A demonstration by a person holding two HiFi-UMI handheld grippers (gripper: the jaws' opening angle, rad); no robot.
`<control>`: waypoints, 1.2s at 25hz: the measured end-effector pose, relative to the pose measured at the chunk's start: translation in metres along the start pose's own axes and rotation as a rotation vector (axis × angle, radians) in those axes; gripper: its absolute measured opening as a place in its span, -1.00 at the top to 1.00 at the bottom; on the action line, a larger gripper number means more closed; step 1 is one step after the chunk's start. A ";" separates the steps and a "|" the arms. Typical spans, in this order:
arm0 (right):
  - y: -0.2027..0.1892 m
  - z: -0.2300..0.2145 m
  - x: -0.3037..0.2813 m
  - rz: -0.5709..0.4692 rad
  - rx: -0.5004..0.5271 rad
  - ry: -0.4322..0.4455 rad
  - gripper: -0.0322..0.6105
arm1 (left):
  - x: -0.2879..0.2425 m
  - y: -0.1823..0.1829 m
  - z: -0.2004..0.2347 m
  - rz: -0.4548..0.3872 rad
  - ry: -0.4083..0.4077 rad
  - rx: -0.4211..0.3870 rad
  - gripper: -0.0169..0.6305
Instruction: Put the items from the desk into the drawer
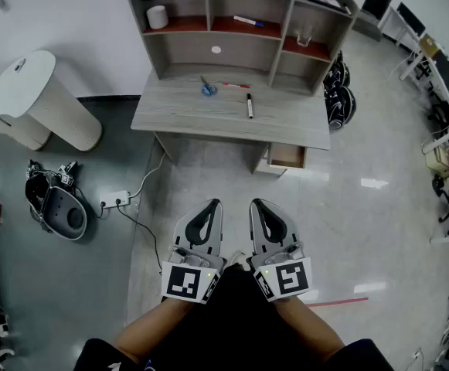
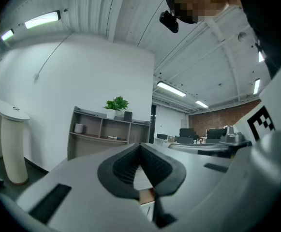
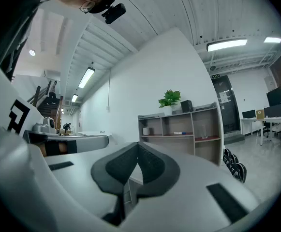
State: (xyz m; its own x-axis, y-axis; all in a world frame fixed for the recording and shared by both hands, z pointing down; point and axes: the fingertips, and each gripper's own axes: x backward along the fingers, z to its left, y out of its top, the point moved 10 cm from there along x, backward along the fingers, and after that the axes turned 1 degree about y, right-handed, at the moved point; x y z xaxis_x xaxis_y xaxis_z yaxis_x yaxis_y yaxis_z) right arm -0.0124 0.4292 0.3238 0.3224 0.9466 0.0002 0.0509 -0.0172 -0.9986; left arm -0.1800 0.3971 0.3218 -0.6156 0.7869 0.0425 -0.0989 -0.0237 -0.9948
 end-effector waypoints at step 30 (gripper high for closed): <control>-0.014 -0.087 -0.040 -0.017 0.015 -0.069 0.84 | -0.069 -0.013 0.053 -0.055 0.084 -0.003 0.93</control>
State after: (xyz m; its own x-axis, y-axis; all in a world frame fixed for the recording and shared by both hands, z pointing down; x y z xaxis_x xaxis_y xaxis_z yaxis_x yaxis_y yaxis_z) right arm 0.0558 0.3639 0.3430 0.2561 0.9666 0.0137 0.0419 0.0031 -0.9991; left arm -0.1773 0.3104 0.3366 -0.5415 0.8360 0.0888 -0.1283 0.0222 -0.9915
